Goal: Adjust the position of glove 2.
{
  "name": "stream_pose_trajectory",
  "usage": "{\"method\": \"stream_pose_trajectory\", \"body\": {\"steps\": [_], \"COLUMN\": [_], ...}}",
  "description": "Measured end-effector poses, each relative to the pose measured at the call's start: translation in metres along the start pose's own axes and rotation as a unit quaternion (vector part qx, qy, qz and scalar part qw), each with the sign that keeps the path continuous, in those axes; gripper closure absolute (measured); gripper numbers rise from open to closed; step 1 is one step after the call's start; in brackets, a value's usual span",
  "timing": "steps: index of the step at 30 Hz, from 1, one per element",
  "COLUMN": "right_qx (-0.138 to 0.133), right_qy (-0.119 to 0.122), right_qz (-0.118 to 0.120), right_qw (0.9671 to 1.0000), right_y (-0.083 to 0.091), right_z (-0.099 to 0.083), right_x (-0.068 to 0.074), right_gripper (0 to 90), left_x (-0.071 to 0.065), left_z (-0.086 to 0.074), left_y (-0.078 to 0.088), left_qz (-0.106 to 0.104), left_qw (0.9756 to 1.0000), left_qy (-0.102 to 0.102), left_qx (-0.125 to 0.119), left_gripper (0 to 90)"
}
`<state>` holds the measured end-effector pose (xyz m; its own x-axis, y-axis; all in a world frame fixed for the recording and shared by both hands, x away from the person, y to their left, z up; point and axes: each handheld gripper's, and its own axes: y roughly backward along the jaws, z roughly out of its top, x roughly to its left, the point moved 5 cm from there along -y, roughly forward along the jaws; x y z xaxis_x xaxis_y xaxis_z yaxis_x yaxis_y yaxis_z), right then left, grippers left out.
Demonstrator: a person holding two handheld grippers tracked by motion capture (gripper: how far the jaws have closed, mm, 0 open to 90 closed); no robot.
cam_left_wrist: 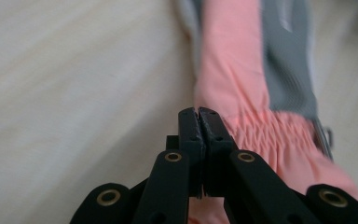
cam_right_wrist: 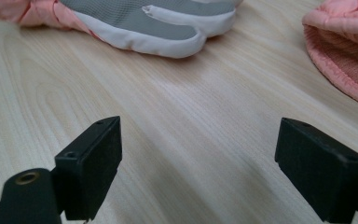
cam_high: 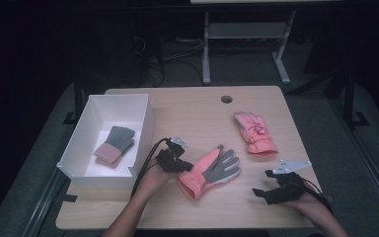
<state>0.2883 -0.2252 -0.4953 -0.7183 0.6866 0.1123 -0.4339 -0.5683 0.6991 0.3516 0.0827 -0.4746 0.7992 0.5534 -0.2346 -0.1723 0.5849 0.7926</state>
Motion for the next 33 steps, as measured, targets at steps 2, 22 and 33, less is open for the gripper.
{"method": "stream_pose_trajectory", "body": {"steps": [2,22,33], "right_qx": [0.000,0.001,0.000], "right_qy": [-0.001,-0.011,-0.010], "right_qz": [0.001,-0.008,-0.009], "right_qw": [1.0000,0.9999,0.9999], "right_y": [0.000,0.005,0.007], "right_z": [0.000,-0.008,-0.010], "right_x": [0.000,-0.003,-0.003], "right_gripper": [14.5,14.5,14.5], "left_x": [-0.007,-0.069,-0.090], "left_z": [-0.005,-0.004,-0.002], "left_y": [0.000,-0.024,-0.041], "left_qz": [-0.013,-0.080,-0.097], "left_qw": [0.9999,0.9921,0.9870], "left_qy": [-0.002,-0.095,-0.123], "left_qx": [0.003,0.019,0.033], "left_gripper": [88.3,89.6,89.6]}}
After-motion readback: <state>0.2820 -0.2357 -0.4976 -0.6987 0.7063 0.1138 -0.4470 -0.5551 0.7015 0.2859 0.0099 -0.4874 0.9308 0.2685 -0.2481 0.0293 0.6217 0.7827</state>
